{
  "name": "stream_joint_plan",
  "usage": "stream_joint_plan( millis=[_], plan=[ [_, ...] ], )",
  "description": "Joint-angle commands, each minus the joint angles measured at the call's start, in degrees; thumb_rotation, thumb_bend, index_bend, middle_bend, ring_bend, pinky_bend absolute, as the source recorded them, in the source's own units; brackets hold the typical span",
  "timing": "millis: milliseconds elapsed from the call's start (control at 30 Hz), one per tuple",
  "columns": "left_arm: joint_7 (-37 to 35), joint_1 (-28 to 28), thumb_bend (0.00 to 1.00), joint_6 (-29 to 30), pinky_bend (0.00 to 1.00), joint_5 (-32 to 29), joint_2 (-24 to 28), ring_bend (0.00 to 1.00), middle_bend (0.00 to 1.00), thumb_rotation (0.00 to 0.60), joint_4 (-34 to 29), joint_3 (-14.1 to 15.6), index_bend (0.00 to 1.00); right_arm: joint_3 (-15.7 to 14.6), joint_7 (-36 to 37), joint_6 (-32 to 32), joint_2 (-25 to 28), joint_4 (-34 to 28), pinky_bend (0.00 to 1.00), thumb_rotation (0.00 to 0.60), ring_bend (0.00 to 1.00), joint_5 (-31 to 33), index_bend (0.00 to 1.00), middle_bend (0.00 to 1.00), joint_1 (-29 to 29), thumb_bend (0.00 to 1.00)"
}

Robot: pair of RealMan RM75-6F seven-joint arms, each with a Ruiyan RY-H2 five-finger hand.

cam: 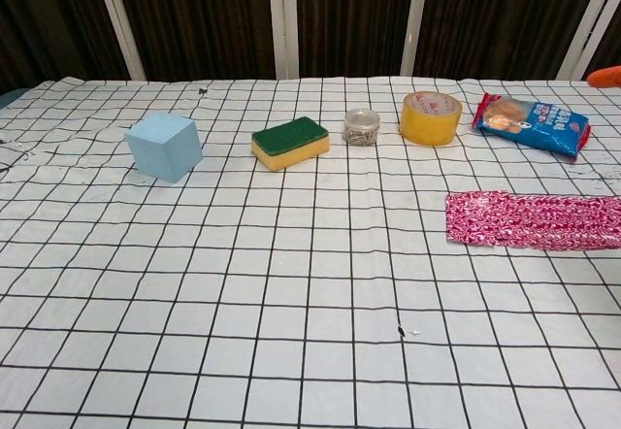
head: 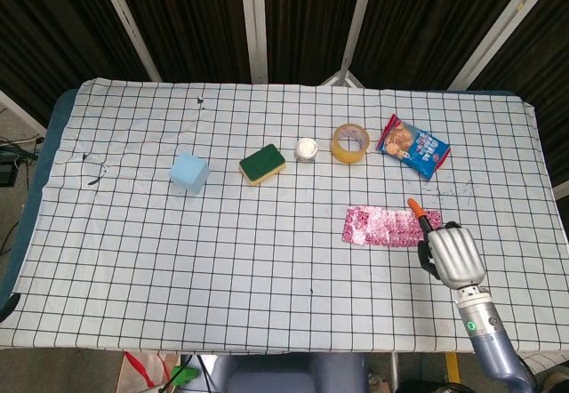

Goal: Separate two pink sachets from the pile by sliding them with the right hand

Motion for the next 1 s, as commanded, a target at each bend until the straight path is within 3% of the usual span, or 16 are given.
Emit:
stream_joint_plan(
  millis=[33, 500, 1000],
  plan=[
    [0.02, -0.05, 0.32, -0.06, 0.10, -0.17, -0.01, 0.00, 0.00, 0.600, 0.00, -0.09, 0.16, 0.40, -1.98, -1.72, -1.70, 0.99, 0.49, 0.600, 0.72, 1.58, 0.07, 0.78, 1.58, 0.75],
    [0.70, -0.73, 0.32, -1.27, 0.10, -1.96, -0.08, 0.00, 0.00, 0.600, -0.02, -0.78, 0.16, -0.99, -9.91, -8.62, -5.83, 3.41, 0.50, 0.600, 0.73, 8.15, 0.09, 0.80, 6.14, 0.78],
    [1.64, -1.07, 0.32, -1.81, 0.10, -2.70, -0.27, 0.00, 0.00, 0.600, -0.27, -0.96, 0.16, -1.32, -18.90, -11.65, -10.10, 2.84, 0.50, 0.600, 0.73, 15.81, 0.09, 0.80, 10.95, 0.79]
  ],
)
